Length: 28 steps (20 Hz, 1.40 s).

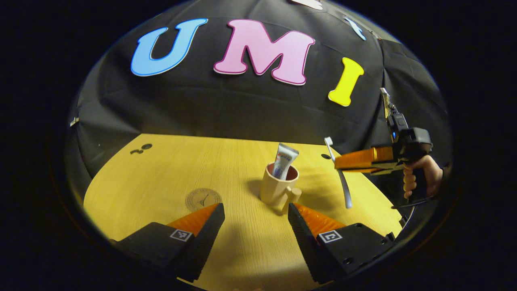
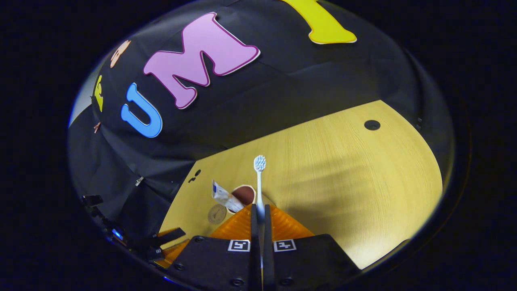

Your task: Put the toothbrush and toothpaste on the desktop into the cup, then pick up the cup and place it on the coaster on the desktop.

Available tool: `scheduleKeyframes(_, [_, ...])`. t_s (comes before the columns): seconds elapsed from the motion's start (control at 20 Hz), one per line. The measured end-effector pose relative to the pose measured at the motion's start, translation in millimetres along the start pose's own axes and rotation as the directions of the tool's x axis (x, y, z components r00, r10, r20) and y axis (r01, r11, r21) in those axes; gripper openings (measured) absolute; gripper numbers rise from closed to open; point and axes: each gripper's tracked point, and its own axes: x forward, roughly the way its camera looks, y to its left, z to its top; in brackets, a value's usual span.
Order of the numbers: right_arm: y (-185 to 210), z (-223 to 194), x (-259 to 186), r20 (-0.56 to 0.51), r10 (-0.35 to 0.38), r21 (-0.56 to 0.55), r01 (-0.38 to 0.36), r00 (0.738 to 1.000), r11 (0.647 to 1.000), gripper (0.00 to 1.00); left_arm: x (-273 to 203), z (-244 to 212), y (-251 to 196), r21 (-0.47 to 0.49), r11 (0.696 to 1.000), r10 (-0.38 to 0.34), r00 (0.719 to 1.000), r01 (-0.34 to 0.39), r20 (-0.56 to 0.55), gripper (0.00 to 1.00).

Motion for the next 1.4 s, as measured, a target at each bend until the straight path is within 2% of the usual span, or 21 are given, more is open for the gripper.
scheduleKeyframes(0.2, [28.2, 33.7, 13.4, 0.114, 0.077, 0.008, -0.078, 0.99, 0.997, 0.06, -10.4, -6.9, 1.3, -0.055, 0.998, 0.012, 1.0, -0.013, -0.027, 0.98])
scheduleKeyframes(0.35, [44.9, 59.7, 27.1, 0.203, 0.126, 0.014, -0.132, 0.971, 0.991, 0.06, -11.8, -10.4, 3.5, -0.038, 0.999, 0.015, 0.999, -0.016, -0.03, 0.98])
scheduleKeyframes(0.5, [52.0, 69.9, 48.1, 0.268, 0.14, 0.002, -0.146, 0.953, 0.989, 0.06, -8.6, -24.1, 4.4, -0.034, 0.999, 0.012, 0.998, -0.014, -0.062, 0.98])
scheduleKeyframes(0.9, [60.7, 35.7, 100.6, 0.282, 0.175, -0.17, -0.131, 0.943, 0.977, 0.06, -9.5, -48.1, 10.2, -0.027, 0.999, 0.025, 0.994, -0.028, -0.105, 0.98])
scheduleKeyframes(1.05, [61.1, 27.5, 108.7, 0.279, 0.177, -0.223, -0.116, 0.944, 0.968, 0.06, -9.4, -53.2, 14.1, -0.027, 0.999, 0.032, 0.992, -0.036, -0.12, 0.98])
scheduleKeyframes(1.2, [54.2, 19.0, 113.2, 0.271, 0.158, -0.228, -0.097, 0.949, 0.969, 0.06, -7.1, -55.5, 15.0, -0.02, 0.999, 0.033, 0.992, -0.035, -0.124, 0.98])
scheduleKeyframes(1.4, [48.5, 4.2, 109.2, 0.24, 0.157, -0.281, -0.086, 0.958, 0.956, 0.11, -1.8, -59.6, 13.0, -0.013, 1.0, 0.025, 0.991, -0.027, -0.132, 0.98])
